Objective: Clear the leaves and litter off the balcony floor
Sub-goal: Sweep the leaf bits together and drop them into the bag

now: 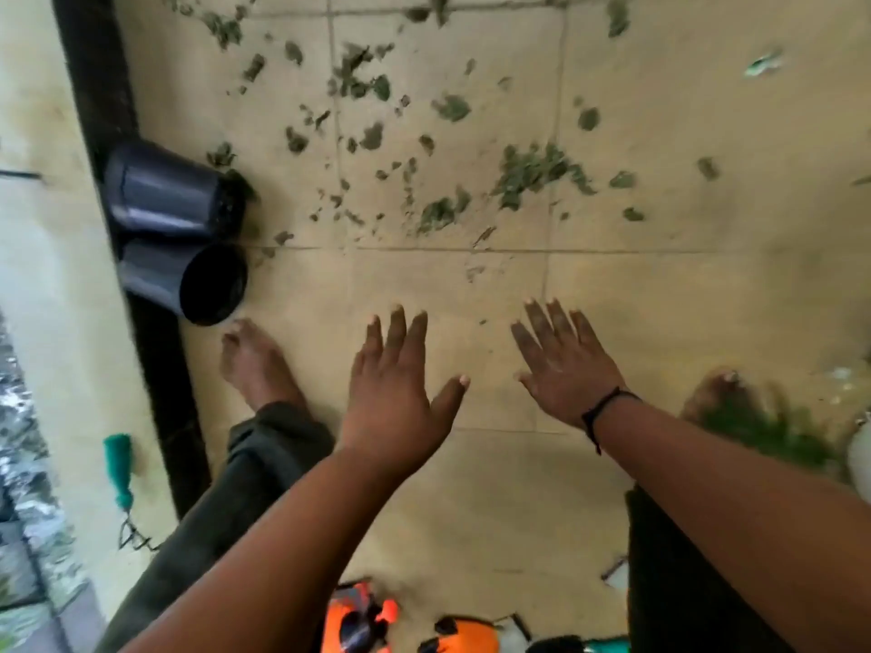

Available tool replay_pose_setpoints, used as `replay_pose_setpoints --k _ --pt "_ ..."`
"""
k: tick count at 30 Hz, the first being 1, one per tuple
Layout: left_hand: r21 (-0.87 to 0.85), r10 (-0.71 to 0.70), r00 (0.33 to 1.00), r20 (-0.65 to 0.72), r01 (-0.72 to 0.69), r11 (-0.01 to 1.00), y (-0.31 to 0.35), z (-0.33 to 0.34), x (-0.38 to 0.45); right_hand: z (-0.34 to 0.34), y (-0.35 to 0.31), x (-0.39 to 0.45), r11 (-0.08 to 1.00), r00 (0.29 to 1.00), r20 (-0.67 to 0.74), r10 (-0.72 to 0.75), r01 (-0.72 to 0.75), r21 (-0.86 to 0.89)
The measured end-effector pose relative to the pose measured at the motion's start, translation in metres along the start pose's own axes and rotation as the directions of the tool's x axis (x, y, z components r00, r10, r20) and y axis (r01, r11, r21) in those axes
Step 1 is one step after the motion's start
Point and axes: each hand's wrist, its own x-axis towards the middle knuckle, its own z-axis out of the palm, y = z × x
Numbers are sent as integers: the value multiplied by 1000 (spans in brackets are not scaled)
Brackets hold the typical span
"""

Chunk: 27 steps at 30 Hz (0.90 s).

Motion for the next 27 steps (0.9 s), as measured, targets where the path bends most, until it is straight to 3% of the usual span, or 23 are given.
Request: replay_pose_setpoints --k 3,5,8,12,15,19,21,24,27 --pt "-32 -15 994 -110 12 999 -61 -44 -27 7 -70 48 969 970 77 -229 235 -72" --pt "14 -65 991 -120 68 998 -95 -60 -29 9 -124 73 944 942 80 -326 328 -23" --pt "43 -142 977 -158 151 988 -132 -75 -3 -19 -200 113 945 948 3 -319 318 72" --pt "11 -120 981 -154 123 992 -157 -92 10 -47 -246 158 933 933 23 -360 359 29" --pt "-38 -146 979 -140 142 989 -178 -107 11 -66 -251 201 966 966 1 -259 258 22" --pt "-88 -187 976 -114 178 980 -201 -127 20 -96 -248 256 973 998 -59 16 -2 233" --pt "-110 -191 976 -102 180 978 -209 -134 21 -113 -245 279 885 980 -105 167 -102 455" --pt "-147 -229 970 -86 215 966 -220 -140 23 -143 -241 309 594 972 -24 232 -122 795" --pt "-188 -250 964 -87 231 955 -224 -142 25 -171 -241 329 480 979 -32 203 -71 874"
